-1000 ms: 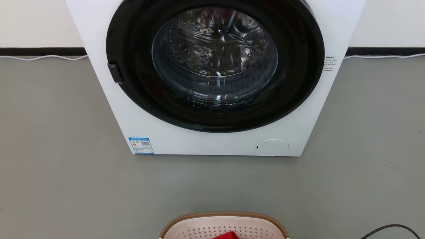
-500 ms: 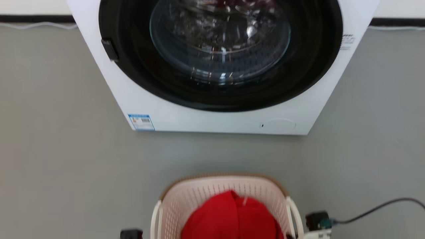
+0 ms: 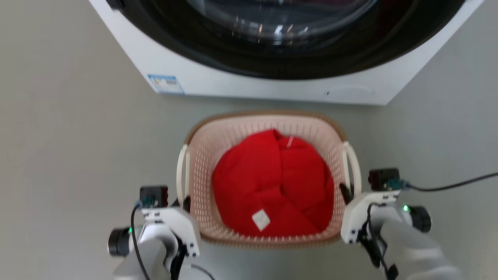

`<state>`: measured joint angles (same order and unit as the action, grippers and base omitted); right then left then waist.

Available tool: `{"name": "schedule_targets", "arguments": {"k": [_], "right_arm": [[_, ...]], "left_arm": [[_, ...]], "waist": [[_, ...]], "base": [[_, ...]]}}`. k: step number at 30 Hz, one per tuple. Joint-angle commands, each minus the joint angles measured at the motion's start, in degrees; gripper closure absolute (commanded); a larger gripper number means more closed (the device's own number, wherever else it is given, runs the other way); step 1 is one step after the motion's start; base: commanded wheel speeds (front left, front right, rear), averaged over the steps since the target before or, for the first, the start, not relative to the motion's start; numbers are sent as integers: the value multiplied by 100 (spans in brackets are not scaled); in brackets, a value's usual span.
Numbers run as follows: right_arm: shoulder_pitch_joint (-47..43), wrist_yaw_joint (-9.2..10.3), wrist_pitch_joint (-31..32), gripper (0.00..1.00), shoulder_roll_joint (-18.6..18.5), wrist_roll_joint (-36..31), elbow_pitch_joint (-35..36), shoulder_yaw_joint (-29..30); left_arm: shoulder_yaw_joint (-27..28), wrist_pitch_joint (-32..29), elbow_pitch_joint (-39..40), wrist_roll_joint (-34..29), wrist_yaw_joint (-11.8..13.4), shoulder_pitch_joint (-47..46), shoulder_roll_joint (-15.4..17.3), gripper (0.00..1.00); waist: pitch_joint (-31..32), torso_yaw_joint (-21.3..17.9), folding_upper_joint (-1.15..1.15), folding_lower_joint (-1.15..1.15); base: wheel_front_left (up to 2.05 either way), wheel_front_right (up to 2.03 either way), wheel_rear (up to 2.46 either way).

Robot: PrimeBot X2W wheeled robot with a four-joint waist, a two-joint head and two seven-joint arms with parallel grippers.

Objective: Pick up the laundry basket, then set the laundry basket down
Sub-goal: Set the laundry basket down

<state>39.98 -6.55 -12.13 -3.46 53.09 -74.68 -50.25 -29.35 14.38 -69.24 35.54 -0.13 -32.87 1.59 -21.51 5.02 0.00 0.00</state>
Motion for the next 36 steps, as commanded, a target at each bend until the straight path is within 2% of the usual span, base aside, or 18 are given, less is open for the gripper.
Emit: {"name": "schedule_targets", "arguments": {"k": [1,10,21,31,36], "right_arm": [[71,-94,-125,100,25,-217,75,50],[639,-94,-132,100,-98,-1341,73,1175],[1142,-94,-107,100,-98,-2976,73,2729],[1293,-94,-124,100,22,-4222,73,3884],[1348,-94,-129,100,45,-4635,73,4287]], "left_arm": [[148,62,98,-74,56,-236,133,100],[35,62,386,-4,102,-894,130,100],[-470,62,727,374,262,-1558,130,100],[-689,62,791,583,349,-1820,129,100],[-755,62,796,631,372,-1920,129,100]], "waist": [[-446,112,0,0],[-1369,283,0,0],[-2318,478,0,0],[-2636,516,0,0],[-2687,554,0,0]], "base": [[0,0,0],[0,0,0],[0,0,0],[0,0,0],[0,0,0]]}}
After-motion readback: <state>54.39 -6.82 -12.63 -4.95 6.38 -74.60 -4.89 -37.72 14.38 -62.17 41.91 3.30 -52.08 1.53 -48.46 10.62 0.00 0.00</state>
